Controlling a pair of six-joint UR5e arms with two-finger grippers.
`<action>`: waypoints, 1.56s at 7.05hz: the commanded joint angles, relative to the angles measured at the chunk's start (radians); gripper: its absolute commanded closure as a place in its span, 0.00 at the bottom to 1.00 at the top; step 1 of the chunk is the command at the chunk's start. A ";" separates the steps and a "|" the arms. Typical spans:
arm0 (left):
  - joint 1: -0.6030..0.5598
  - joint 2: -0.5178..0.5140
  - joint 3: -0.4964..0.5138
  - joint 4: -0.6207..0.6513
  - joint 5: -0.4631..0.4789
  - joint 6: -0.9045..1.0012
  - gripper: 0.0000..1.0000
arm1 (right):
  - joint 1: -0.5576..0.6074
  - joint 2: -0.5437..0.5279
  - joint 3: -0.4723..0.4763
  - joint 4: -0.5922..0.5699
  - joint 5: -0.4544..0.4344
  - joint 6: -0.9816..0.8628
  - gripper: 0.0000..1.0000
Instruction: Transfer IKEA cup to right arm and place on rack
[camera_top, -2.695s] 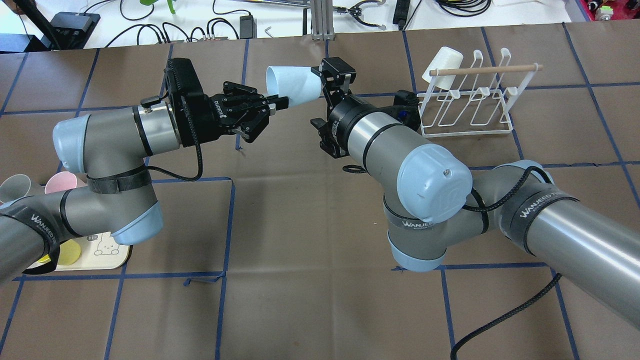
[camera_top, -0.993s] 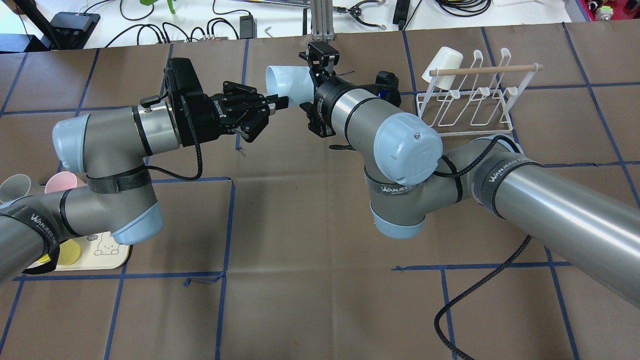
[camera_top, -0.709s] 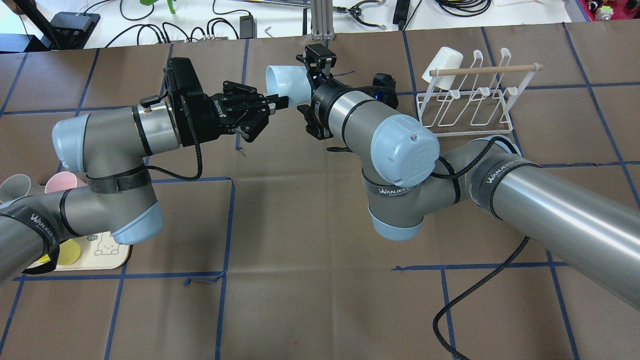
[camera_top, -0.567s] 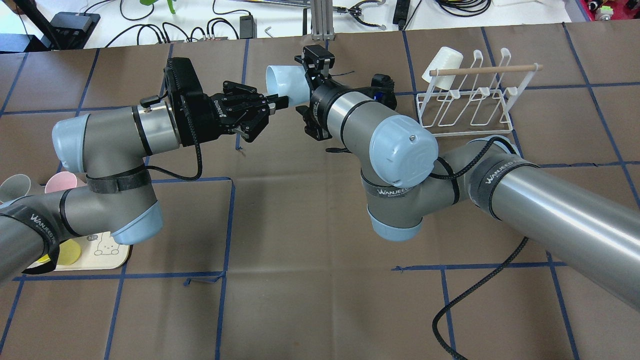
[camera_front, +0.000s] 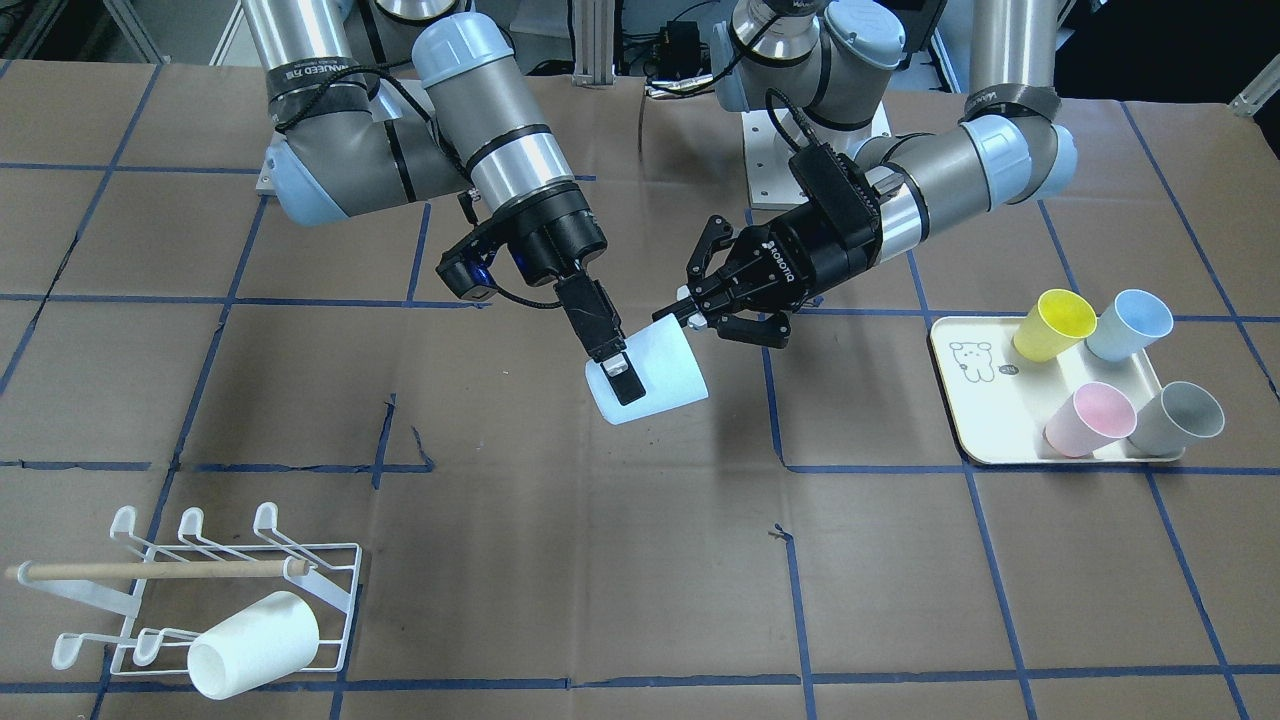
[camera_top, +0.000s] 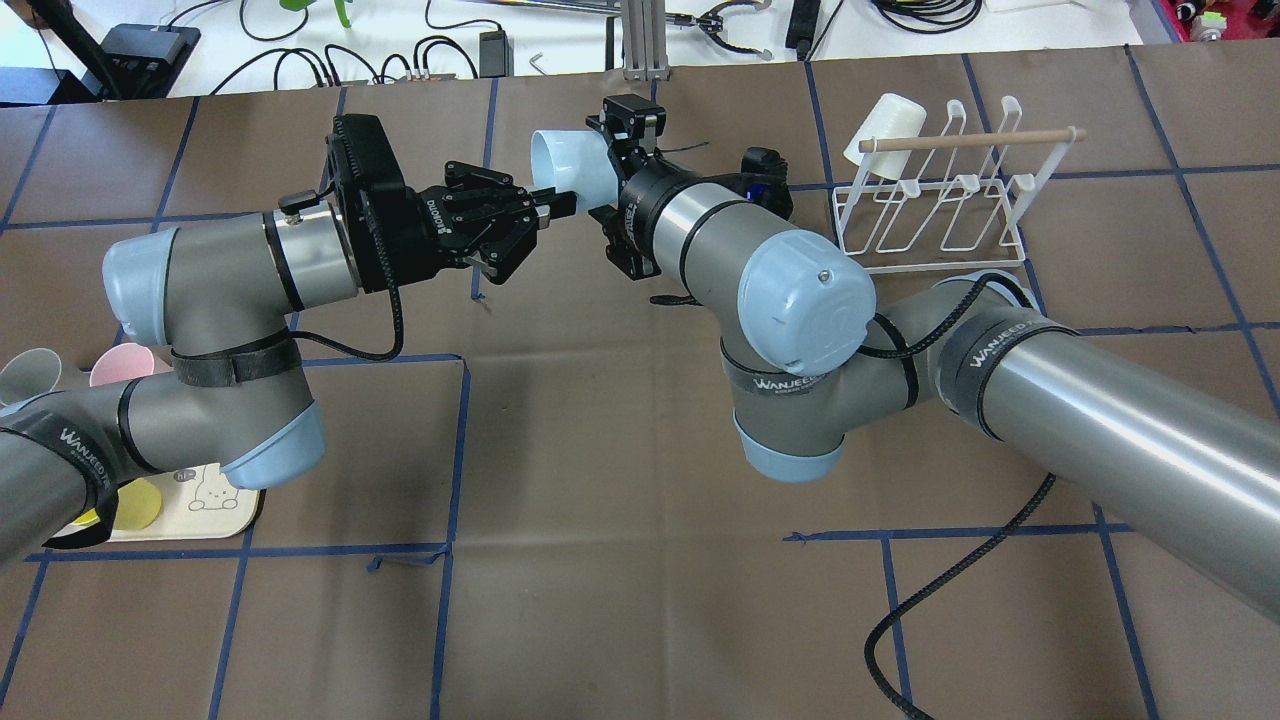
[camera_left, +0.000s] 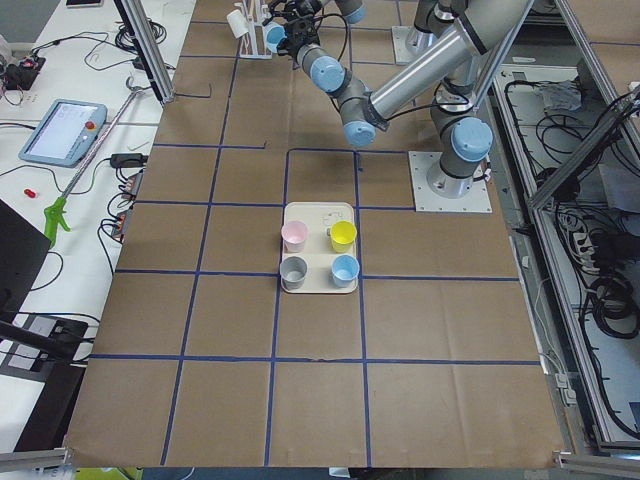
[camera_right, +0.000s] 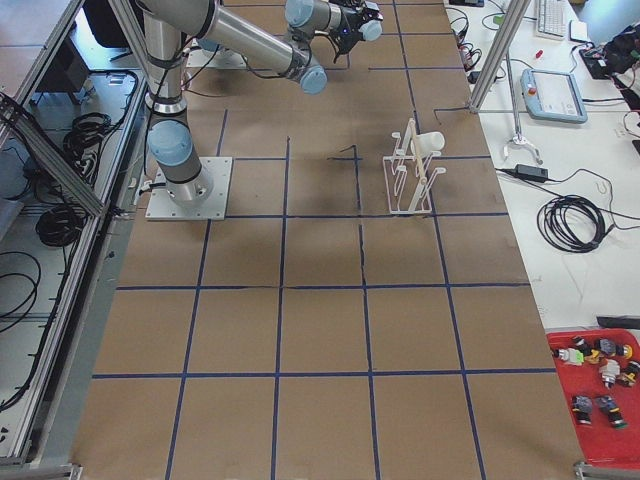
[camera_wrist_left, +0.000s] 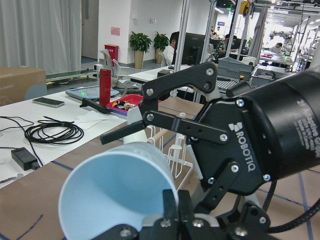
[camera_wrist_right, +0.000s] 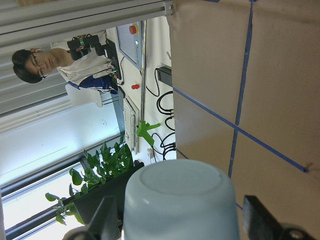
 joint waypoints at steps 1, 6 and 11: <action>0.000 0.002 0.002 0.000 0.002 0.000 0.93 | 0.000 0.000 -0.002 -0.002 0.000 -0.003 0.37; 0.003 0.003 0.011 0.046 0.004 -0.082 0.29 | 0.000 -0.002 -0.002 -0.005 0.002 -0.009 0.57; 0.093 0.009 0.006 0.044 0.001 -0.110 0.04 | -0.024 0.003 -0.009 -0.003 -0.012 -0.018 0.71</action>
